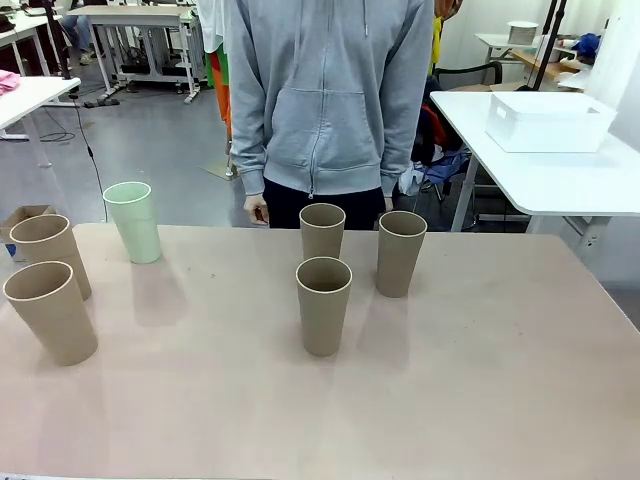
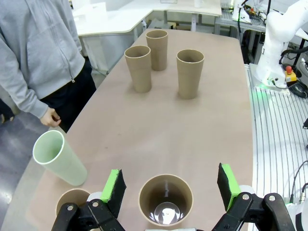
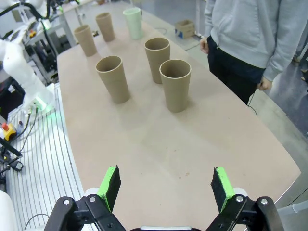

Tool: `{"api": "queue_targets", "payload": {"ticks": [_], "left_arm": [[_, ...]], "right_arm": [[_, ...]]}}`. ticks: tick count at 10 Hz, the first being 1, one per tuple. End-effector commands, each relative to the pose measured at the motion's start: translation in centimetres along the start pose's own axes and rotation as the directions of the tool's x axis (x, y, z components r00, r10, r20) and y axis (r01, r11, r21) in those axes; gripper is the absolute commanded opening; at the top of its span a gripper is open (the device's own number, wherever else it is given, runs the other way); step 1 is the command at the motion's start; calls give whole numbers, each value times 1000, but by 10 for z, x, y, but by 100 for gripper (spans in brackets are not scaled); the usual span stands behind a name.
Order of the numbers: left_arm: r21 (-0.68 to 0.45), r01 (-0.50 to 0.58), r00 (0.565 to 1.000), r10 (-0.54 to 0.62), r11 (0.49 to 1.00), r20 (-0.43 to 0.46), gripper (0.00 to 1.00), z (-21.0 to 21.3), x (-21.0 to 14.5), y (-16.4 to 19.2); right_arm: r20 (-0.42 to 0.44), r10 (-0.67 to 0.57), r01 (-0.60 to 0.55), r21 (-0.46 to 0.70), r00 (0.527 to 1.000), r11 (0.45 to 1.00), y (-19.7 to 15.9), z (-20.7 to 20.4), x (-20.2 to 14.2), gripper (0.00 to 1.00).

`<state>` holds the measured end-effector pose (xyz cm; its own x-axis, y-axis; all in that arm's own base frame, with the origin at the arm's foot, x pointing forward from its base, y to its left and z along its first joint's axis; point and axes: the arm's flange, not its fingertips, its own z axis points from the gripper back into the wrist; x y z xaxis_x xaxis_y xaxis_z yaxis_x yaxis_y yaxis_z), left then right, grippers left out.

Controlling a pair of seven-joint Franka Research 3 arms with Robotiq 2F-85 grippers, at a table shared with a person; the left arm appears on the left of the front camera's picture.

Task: Stack the cups and store them in the basket.
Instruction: Pick up two Reusable plastic cups , one in each hand.

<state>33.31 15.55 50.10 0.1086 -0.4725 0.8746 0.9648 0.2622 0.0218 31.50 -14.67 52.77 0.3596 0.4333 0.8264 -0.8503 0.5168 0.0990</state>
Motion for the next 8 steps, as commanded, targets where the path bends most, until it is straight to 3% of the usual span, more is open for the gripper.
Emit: {"api": "queue_targets", "payload": {"ticks": [1,8], "left_arm": [[0,20,999,-20,1000,25,100,2,1,3],[0,20,999,-20,1000,25,100,2,1,3]], "right_arm": [[24,22,-22,2,999,1000,-3,1,2,100],[24,22,-22,2,999,1000,-3,1,2,100]]}}
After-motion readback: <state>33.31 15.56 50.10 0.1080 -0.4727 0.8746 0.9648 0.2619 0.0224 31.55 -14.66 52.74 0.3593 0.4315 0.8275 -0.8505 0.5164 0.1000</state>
